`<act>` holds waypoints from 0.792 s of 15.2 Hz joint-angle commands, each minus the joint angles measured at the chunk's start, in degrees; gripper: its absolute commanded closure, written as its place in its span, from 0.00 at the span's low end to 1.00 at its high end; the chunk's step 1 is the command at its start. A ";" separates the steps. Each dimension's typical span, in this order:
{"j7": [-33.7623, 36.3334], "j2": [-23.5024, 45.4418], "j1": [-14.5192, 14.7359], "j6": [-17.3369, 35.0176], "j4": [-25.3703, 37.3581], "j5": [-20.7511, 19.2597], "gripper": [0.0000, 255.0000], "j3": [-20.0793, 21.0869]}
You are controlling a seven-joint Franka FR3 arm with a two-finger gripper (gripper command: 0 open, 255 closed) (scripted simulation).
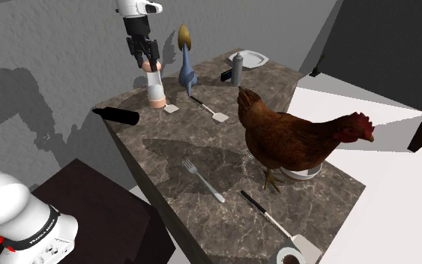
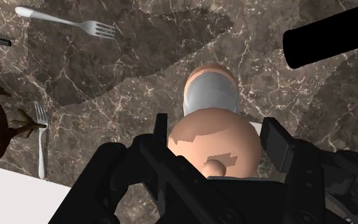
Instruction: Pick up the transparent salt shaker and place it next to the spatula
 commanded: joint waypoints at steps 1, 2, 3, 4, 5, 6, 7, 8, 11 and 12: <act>2.40 1.39 1.19 0.29 0.82 0.50 1.00 1.11; 3.57 2.01 1.81 0.40 1.19 0.71 1.00 1.65; 4.72 2.68 2.43 0.48 1.63 0.93 1.00 2.18; 5.85 3.40 3.03 0.56 2.15 1.15 1.00 2.71; 6.96 4.17 3.64 0.61 2.74 1.36 1.00 3.23; 8.07 5.00 4.24 0.64 3.41 1.57 1.00 3.73; 9.15 5.88 4.84 0.66 4.16 1.78 1.00 4.21; 10.22 6.81 5.44 0.65 4.99 1.98 1.00 4.69; 13.34 9.93 7.20 0.45 7.99 2.56 1.00 6.06; 14.36 11.07 7.79 0.32 9.17 2.74 1.00 6.49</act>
